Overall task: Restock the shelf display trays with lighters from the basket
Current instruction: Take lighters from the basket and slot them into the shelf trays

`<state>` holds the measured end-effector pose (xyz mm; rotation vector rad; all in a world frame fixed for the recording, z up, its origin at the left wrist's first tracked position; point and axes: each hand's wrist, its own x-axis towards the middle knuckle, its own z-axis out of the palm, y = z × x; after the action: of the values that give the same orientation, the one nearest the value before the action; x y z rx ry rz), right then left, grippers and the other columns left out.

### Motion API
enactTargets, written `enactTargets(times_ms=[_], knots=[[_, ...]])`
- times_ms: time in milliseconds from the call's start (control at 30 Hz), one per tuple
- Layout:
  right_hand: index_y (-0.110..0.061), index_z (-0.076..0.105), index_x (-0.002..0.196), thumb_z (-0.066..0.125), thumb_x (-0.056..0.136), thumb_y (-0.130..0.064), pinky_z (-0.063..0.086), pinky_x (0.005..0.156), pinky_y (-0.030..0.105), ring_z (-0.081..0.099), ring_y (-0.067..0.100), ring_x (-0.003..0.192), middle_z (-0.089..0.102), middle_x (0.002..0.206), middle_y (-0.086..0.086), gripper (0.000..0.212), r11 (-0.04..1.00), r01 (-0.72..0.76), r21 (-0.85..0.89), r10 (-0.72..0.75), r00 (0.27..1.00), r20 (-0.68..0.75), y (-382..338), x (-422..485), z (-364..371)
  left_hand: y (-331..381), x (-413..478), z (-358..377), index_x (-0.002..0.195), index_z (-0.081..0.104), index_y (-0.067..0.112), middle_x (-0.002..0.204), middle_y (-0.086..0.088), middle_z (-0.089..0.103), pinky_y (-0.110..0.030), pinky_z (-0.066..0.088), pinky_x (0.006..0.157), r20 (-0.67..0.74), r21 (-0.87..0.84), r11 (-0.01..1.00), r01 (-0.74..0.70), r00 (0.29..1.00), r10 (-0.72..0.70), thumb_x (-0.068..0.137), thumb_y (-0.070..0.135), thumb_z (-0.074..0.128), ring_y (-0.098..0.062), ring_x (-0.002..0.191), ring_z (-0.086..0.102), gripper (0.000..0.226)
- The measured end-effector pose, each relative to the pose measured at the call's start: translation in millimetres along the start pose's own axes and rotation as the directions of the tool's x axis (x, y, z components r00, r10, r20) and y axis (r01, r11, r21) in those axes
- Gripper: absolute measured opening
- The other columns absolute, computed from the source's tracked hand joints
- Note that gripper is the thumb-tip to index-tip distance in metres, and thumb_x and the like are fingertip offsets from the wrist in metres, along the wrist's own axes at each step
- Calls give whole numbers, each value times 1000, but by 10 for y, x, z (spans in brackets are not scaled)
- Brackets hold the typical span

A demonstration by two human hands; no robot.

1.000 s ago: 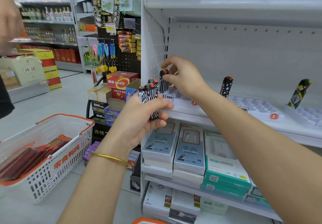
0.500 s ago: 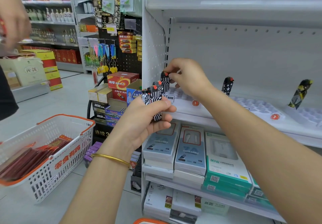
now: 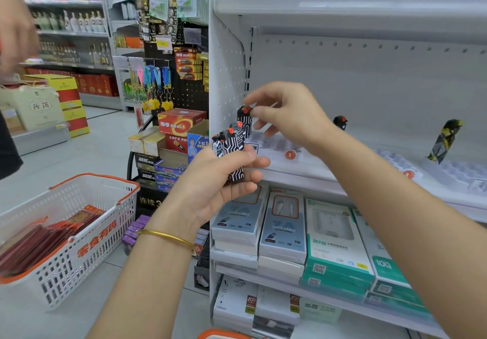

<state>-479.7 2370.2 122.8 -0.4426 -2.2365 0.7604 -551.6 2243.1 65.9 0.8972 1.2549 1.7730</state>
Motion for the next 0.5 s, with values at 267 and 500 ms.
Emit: enactTargets(times_ms=[267,500], knots=[[-7,67,100,61,88,-8,48,56,18,56,9,70,64,85,6,14,991,-70,116,35,961,275,-74,-125,-39,-10,13,30,98,57,10,84,-8,75,-16,47,43,9,2,1000,1,1000,-1,89,7,58,-6,49,59,10],[-8,64,96,58,89,-5,49,57,19,55,7,62,61,76,2,9,970,-141,196,101,974,204,-38,-136,-134,29,5,28,91,59,11,78,-9,73,-17,50,43,-58,-48,996,-71,996,68,90,4,56,-7,47,60,7]])
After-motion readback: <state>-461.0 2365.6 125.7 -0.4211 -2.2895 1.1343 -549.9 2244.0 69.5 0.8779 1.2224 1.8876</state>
